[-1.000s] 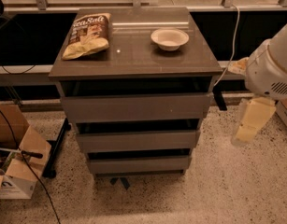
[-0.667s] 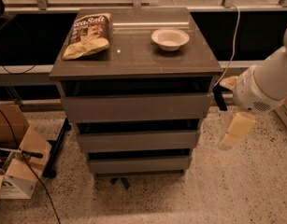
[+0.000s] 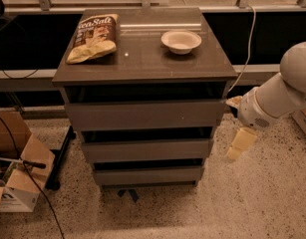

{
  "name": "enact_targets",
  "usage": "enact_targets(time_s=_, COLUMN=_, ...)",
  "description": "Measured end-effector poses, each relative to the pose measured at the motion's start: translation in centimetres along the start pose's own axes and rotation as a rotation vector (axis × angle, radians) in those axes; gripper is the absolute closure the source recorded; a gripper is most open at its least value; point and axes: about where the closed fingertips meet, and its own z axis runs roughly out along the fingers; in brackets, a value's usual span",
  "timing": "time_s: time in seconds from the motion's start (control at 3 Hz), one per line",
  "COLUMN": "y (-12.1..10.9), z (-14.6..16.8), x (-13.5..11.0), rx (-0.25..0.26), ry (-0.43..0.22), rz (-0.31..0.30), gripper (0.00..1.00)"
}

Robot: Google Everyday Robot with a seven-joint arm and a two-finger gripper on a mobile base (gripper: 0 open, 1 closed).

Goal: Open bottom drawer

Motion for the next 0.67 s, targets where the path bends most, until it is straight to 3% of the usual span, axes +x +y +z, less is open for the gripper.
enact_targets(time_s=0.33, y=1.0, z=2.9, x=-0.7, rx=-0.025, ry=0.029, rz=-0.017, gripper=0.00)
enact_targets(time_s=0.67, y=0.8, z=7.1, x=-0.8, rx=-0.003, ry=0.050, rz=-0.034, gripper=0.00)
